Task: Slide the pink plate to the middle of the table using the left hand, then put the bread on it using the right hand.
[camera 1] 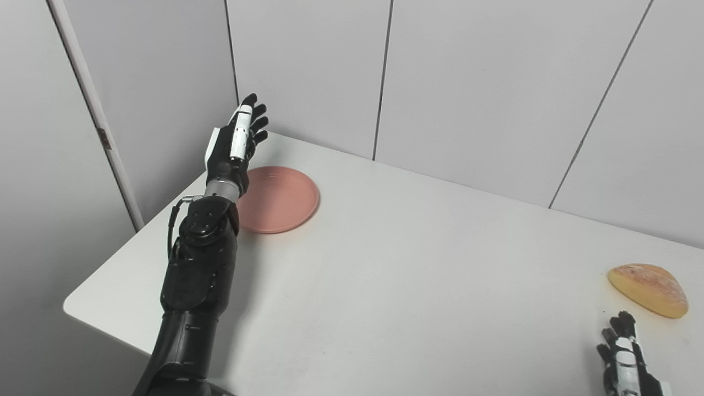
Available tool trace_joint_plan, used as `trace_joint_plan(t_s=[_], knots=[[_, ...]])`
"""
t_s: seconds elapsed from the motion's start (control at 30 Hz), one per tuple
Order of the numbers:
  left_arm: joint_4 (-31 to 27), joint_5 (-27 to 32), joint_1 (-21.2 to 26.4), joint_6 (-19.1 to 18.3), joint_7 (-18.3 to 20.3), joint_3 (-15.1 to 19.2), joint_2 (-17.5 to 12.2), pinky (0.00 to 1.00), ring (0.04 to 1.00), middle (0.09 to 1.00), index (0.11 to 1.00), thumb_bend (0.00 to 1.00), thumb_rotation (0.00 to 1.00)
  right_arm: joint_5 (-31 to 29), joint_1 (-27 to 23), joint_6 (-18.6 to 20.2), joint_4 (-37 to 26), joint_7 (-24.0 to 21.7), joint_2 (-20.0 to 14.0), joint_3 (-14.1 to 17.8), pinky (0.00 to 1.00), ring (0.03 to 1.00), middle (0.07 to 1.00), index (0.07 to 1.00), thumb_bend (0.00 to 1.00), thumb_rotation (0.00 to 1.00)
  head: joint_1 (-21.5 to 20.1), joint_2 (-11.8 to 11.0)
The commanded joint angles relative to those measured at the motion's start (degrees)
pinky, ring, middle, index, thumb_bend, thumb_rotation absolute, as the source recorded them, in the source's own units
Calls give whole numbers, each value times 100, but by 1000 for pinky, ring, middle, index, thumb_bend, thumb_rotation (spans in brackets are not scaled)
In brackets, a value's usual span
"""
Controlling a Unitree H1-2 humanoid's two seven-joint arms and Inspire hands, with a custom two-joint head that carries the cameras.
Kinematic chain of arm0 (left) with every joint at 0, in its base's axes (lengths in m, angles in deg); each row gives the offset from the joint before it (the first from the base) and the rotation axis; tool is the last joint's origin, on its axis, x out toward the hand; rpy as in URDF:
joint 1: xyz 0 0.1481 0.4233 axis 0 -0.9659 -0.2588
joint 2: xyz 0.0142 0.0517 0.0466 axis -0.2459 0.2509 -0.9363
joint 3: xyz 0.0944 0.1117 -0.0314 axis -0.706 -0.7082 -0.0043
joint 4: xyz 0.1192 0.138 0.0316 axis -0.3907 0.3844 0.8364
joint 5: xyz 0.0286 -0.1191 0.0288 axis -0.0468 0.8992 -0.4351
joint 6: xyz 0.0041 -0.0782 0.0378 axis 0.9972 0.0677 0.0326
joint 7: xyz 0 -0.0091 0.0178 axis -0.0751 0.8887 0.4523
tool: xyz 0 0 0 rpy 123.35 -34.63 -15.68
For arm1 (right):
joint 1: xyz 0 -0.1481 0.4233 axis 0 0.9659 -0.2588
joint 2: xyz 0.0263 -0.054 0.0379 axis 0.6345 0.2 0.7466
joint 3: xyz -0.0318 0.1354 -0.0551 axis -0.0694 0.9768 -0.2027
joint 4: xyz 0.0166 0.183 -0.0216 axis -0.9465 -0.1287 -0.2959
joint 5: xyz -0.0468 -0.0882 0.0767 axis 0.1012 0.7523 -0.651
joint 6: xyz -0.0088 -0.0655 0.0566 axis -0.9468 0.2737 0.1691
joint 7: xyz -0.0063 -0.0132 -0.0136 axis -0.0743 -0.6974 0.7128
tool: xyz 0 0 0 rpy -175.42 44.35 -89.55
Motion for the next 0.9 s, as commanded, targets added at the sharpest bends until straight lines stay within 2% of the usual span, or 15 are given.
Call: trace_joint_plan(t_s=[0.0, 0.23, 0.47, 0.73, 0.87], knots=[[-34, 126, 282, 259, -22, 74, -172, 892, 901, 903, 889, 392, 1000, 4, -46, 48, -150, 8, -24, 45, 1000, 1000, 1000, 1000, 146, 1000, 15, 9], [250, 438, 288, 295, 95, 224, -253, 907, 912, 905, 890, 394, 1000, -32, -48, 219, -251, 0, -28, 56, 1000, 1000, 1000, 1000, 140, 1000, 96, -8], [377, 524, 319, 224, 26, 268, -307, 876, 892, 888, 874, 371, 1000, -98, -58, 254, -265, 13, -16, 95, 1000, 1000, 1000, 1000, 147, 1000, 151, -24], [597, 793, 367, 383, 47, 470, -417, 847, 877, 879, 869, 366, 1000, -121, -46, 339, -318, 24, -5, 111, 1000, 1000, 1000, 1000, 155, 1000, 168, -5], [683, 810, 355, 439, 80, 480, -572, 887, 901, 899, 890, 365, 1000, -113, -47, 336, -332, 9, -16, 104, 1000, 1000, 1000, 1000, 157, 1000, 180, -14]])
